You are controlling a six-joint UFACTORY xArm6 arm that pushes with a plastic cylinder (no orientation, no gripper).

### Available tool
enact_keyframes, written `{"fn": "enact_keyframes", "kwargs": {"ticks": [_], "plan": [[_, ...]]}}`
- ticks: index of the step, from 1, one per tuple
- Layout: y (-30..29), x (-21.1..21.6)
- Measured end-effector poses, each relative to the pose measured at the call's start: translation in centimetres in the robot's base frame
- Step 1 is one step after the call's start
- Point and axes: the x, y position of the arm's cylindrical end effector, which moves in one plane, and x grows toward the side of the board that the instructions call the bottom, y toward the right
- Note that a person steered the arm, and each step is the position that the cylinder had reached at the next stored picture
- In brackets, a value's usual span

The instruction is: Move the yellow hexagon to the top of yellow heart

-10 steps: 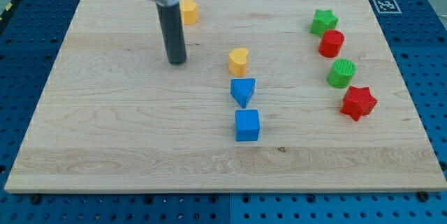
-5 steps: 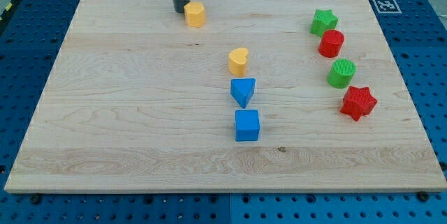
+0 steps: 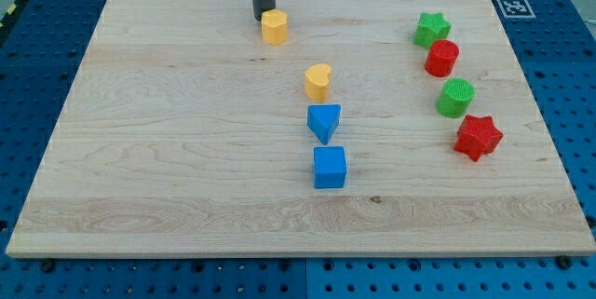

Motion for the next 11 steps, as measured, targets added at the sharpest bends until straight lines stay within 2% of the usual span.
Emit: {"fn": "enact_keyframes", "kwargs": {"ticks": [5, 11], "plan": [[0.0, 7.4], [1.8, 7.4]]}}
